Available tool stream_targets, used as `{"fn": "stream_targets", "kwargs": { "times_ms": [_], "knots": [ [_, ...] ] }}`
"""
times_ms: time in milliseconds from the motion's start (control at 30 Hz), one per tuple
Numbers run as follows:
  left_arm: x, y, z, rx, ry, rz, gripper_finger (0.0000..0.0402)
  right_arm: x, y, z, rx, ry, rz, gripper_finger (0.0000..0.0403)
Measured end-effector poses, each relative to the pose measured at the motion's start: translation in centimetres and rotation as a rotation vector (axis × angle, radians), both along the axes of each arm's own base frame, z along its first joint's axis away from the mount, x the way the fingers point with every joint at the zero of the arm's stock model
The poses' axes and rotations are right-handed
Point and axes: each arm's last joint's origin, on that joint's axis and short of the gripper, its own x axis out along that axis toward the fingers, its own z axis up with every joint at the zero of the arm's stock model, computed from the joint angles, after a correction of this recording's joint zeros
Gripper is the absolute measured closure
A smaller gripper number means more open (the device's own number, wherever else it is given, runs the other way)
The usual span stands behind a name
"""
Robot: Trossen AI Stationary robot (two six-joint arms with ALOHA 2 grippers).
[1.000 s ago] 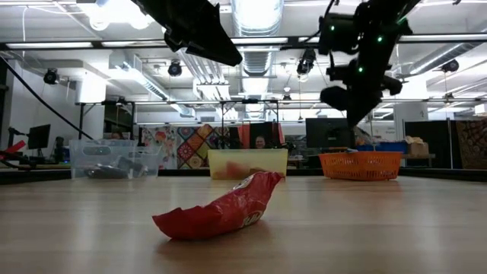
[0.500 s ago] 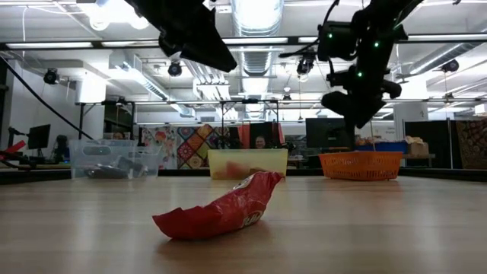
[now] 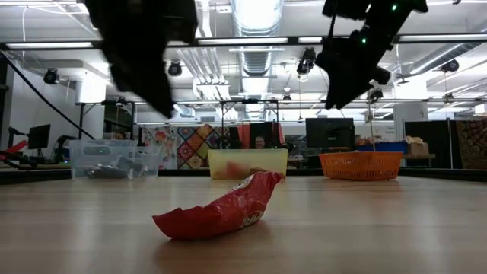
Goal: Sort candy
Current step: Put the white chocolate bar into the orange bin
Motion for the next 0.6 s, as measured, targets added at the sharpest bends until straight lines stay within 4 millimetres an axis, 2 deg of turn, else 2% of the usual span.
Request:
{"fn": "stream_targets", "kwargs": {
  "times_ms": [233, 433, 600],
  "knots": [
    [-0.3, -3.8, -0.9, -0.024, 0.218, -0.009, 0.0299, 1.3, 2.6, 0.6, -0.045, -0.088, 0.142, 0.0236],
    [-0.5, -7.4, -1.4, 0.03, 0.348, -0.132, 0.0296, 1.6, 3.1, 0.8, -0.059, -0.109, 0.182, 0.0234],
    [-1.9, -10.3, -2.2, 0.088, 0.42, -0.2, 0.0263, 1.6, 3.4, 0.8, -0.053, -0.11, 0.195, 0.0236]
  ]
}}
